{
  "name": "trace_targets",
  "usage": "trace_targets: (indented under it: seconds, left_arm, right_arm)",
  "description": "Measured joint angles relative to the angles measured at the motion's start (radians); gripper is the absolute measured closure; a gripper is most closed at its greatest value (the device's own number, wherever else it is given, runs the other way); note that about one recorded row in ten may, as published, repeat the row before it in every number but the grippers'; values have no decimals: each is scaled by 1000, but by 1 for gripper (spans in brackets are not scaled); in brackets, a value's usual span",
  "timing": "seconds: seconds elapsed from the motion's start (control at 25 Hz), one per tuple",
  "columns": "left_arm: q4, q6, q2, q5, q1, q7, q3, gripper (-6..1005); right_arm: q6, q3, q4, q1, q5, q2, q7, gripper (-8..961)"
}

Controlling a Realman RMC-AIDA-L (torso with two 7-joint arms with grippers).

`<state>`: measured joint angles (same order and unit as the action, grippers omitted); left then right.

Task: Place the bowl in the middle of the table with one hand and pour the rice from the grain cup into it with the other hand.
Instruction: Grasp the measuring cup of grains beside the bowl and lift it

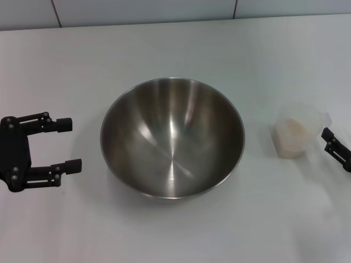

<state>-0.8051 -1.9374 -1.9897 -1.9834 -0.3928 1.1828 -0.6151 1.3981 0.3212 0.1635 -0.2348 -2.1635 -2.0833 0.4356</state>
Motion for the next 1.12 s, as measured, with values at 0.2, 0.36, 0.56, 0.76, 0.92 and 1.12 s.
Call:
trace_targets:
  seconds: [0.2,0.36,0.56,0.76,0.92,1.12]
  left_arm:
    - [0,0,1,0,-2,0,0,214]
    - [0,0,1,0,-4,0,0,214]
    - [0,0,3,0,-4,0,0,214]
    - [0,0,3,1,-5,0,0,214]
    - [0,0,3,2,-5,0,0,214]
    - [0,0,2,3,-5,0,0,214]
  right_arm:
    - [-8,-1,-5,-7,-1,0,0,164]
    - [-19,-1,-7,-17,-2,0,0,164]
    - [-21,-2,-7,-25,-2,0,0,165]
    - [-21,-2,-7,-32,-2,0,0,165]
    - [-26,0,-7,-41,1,0,0,164]
    - [-51,2,-7,-56,2,0,0,164]
